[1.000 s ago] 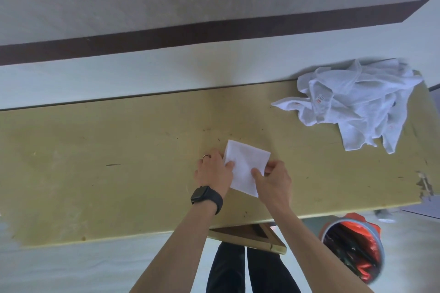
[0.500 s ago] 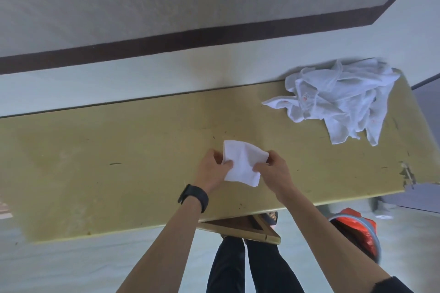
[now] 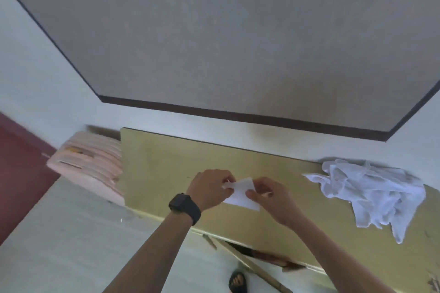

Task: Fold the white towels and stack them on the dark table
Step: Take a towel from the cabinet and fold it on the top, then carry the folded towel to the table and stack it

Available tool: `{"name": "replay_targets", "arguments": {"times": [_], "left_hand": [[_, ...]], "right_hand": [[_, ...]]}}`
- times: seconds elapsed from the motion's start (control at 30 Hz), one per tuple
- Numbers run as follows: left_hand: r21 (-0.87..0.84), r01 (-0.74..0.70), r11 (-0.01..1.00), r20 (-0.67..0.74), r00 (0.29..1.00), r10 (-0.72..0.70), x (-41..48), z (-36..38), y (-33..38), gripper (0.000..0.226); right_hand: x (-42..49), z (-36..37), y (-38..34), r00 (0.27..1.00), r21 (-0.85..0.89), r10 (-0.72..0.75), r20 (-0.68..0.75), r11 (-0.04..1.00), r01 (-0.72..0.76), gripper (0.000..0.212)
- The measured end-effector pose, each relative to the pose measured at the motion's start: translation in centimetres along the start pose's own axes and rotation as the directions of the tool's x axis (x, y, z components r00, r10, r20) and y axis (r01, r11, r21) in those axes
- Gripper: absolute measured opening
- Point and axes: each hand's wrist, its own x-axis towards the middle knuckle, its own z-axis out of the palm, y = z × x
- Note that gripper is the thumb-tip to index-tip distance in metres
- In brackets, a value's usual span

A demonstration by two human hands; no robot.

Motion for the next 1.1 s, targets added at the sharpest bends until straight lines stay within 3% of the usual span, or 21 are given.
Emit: {"name": "replay_targets", "arguments": {"times": [0.13,0.23,0.37,0.5,0.73,0.87,1.0,1.1], "left_hand": [[-0.05,0.188,0.981,-0.144,0.97,-0.194,-9.0,-1.7,-3.1,0.019],[-0.309,0.335,0.89,-0.227,0.883,-0.411,-17.4,0.0,-5.8,0.014],[-0.718,0.298,0.63,-0.314,0.669,-0.674,-28.0,2.8,-6.8,0.01],[-0.892,0.15,0.427,-0.324,0.449,-0.833,-37.7,5.0,-6.9,0.021],[-0.956,-0.003,0.294,-0.291,0.136,-0.947,-56.0,8.5,-8.7,0.016],[-0.963,-0.014,0.269,-0.268,-0.04,-0.963,-67.6,11.1,-10.7,0.051],[-0.961,-0.026,0.274,-0.263,-0.209,-0.942,-79.7,12.9,-13.2,0.034],[-0.961,-0.019,0.276,-0.259,-0.29,-0.921,-88.7,14.2,-15.8,0.027]], "right_hand": [[-2.6,3.6,-4.2,0.982,-0.069,-0.177,0.063,0.981,0.181,0.009],[-5.1,7.2,-5.8,0.961,-0.074,-0.215,0.174,0.97,0.23,0.013],[-8.9,13.5,-6.6,0.905,-0.011,-0.258,0.339,0.96,0.278,0.008],[-13.7,20.5,-8.1,0.801,0.019,-0.292,0.523,0.943,0.331,0.012],[-26.1,33.9,-12.6,0.545,0.104,-0.374,0.75,0.881,0.462,0.031],[-35.4,42.8,-15.1,0.426,0.164,-0.403,0.81,0.853,0.495,0.034],[-45.6,52.7,-16.7,0.314,0.198,-0.401,0.861,0.832,0.519,0.033],[-52.7,59.6,-17.7,0.234,0.22,-0.399,0.887,0.808,0.546,0.033]]}}
